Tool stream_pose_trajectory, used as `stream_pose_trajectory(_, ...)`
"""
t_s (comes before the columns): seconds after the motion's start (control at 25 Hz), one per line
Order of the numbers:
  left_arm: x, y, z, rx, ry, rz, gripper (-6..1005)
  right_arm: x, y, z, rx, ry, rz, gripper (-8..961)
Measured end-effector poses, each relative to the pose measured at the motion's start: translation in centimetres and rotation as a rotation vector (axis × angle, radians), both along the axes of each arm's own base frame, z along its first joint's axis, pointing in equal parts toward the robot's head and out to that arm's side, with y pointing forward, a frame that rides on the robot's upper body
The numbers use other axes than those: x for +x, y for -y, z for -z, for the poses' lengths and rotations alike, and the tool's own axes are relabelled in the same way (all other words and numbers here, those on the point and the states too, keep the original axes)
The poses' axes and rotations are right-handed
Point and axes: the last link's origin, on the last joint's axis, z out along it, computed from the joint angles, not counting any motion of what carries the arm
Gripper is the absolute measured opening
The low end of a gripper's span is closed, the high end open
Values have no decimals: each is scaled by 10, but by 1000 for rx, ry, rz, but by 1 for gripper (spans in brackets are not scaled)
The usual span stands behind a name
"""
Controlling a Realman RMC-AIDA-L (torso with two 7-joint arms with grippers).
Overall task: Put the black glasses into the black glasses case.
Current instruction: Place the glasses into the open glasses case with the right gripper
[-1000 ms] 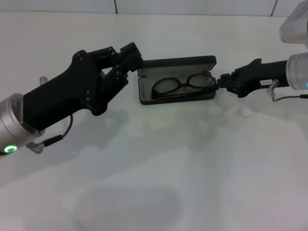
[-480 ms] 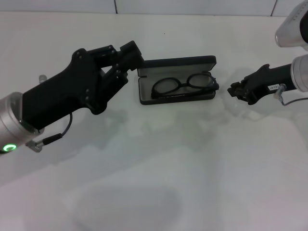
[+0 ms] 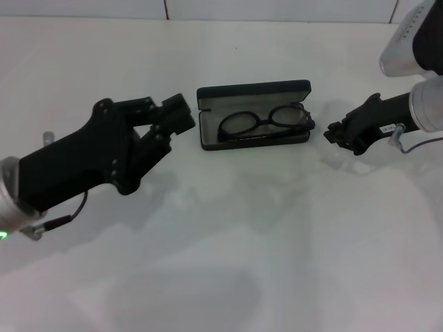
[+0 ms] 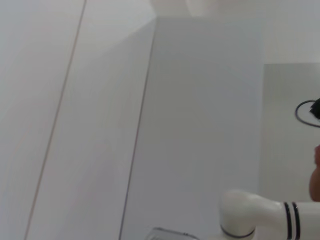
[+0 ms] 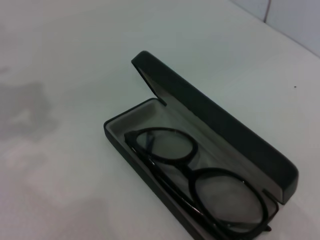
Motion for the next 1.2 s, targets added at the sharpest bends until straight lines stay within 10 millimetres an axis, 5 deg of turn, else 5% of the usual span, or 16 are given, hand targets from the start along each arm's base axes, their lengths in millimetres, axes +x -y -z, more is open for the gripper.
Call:
stream_pose_trajectory(0.56,-39,10,-15,12,-88,-145,150,-9,-10,14,49,84,-102,95)
stream_pose_trajectory(1.2,-57,11,-21,-5,-173,-209,151,-25,-24,29,27,116,-126,95)
